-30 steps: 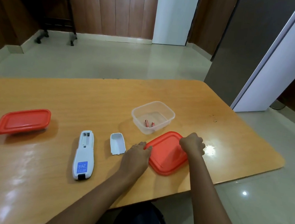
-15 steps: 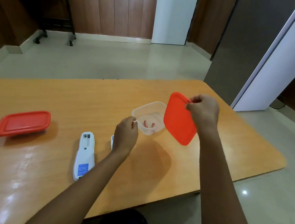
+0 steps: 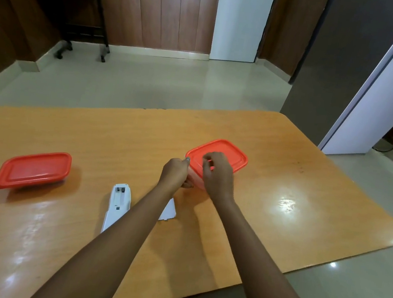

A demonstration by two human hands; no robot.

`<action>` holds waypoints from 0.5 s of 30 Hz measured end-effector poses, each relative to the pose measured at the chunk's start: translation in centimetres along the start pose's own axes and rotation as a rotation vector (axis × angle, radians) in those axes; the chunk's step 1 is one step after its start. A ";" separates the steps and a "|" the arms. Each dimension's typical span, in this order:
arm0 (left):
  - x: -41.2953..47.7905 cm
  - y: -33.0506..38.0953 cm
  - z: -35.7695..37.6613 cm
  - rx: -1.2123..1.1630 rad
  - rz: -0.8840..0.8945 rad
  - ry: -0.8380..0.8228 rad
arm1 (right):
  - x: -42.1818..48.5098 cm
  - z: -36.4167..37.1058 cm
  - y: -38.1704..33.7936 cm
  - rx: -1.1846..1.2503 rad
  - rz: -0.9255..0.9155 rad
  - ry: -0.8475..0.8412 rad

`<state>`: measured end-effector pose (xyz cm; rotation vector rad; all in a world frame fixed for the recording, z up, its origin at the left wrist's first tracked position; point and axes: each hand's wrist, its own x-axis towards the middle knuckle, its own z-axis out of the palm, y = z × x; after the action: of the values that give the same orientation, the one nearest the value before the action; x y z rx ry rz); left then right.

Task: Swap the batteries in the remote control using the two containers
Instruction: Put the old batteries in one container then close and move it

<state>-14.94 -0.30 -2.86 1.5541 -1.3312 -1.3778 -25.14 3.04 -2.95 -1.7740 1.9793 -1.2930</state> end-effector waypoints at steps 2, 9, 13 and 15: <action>-0.1 0.1 0.3 0.031 0.011 -0.027 | 1.5 -1.6 0.5 0.097 0.140 0.177; 0.0 0.8 1.4 0.153 -0.005 -0.018 | 6.5 -5.5 5.6 0.043 0.723 -0.002; 0.6 0.7 1.4 0.152 -0.044 -0.023 | 6.6 -6.2 6.2 0.425 0.948 -0.222; 0.9 0.5 1.5 0.090 -0.070 -0.019 | 6.6 -6.1 7.0 0.568 0.991 -0.224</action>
<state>-16.53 -1.11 -3.03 1.6657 -1.3791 -1.3954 -35.86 -0.60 -1.53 -0.5010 1.7078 -1.0489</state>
